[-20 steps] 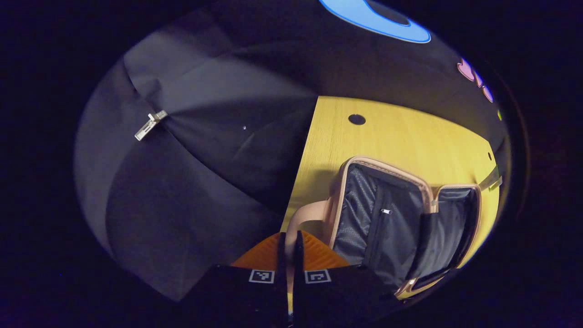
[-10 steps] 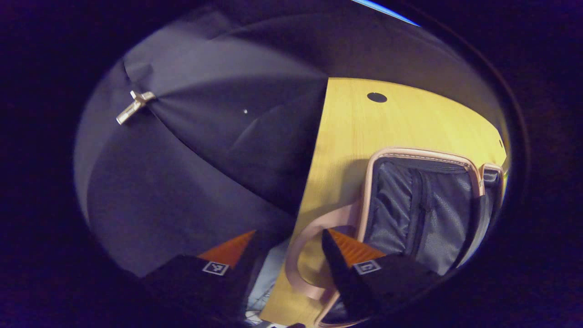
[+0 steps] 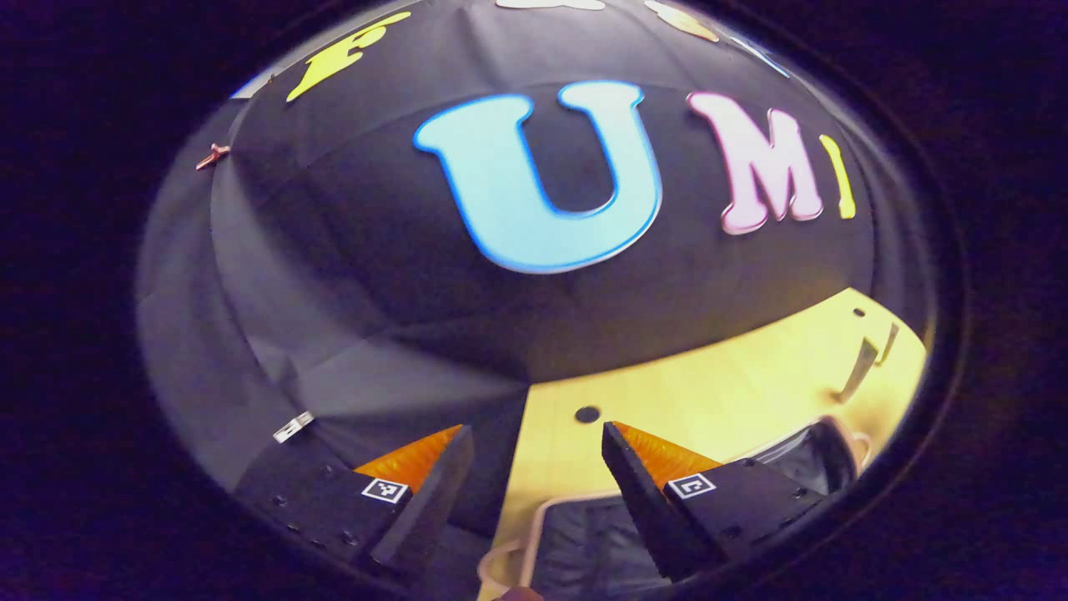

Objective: First open the suitcase, pack the skin care products into it, and then close the suitcase.

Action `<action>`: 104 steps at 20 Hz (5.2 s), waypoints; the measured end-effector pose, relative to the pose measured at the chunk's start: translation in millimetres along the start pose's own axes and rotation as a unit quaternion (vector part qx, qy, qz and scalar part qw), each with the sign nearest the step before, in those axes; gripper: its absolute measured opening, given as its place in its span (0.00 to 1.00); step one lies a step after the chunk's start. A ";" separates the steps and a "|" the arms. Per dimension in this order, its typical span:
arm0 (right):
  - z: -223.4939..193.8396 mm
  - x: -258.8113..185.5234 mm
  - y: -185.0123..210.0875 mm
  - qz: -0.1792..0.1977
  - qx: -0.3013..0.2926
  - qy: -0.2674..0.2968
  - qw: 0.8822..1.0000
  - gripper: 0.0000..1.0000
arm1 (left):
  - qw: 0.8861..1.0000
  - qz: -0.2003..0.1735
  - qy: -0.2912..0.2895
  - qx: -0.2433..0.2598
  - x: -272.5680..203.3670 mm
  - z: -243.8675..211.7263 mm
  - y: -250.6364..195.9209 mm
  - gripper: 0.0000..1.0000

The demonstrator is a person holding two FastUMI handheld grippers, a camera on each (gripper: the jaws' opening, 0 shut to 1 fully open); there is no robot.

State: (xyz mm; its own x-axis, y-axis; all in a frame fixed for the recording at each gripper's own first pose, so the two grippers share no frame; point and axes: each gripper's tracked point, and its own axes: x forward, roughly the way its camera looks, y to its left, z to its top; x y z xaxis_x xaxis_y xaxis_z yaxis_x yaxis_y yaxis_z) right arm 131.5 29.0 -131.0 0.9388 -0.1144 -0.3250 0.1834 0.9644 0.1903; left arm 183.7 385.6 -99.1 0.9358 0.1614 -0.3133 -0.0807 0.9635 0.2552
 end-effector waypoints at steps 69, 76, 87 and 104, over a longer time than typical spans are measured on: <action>-266.4 -38.5 151.7 0.305 -0.063 0.311 0.898 0.31 | 0.814 -0.112 0.550 -0.153 -57.1 -196.4 -411.7 0.83; -330.8 -116.9 266.0 0.378 -0.023 0.472 0.796 0.31 | 0.876 -0.119 0.419 -0.207 -65.7 -126.0 -349.5 0.92; -394.1 -117.2 270.2 0.262 -0.006 0.567 0.781 0.24 | 0.881 0.000 0.380 -0.280 -115.4 -166.2 -198.8 0.92; -244.7 -80.4 229.0 0.231 0.037 0.375 0.897 0.90 | 0.830 0.116 0.434 -0.329 38.5 -246.9 -3.5 0.94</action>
State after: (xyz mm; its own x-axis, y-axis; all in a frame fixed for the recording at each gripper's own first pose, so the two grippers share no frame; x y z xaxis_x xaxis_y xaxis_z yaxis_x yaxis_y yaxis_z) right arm 26.6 317.4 -288.0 0.4641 0.5126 -0.7224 -0.1296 0.8461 0.5170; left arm 135.3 441.2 -337.9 0.2912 0.1767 -0.9402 -0.6621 0.7466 -0.0647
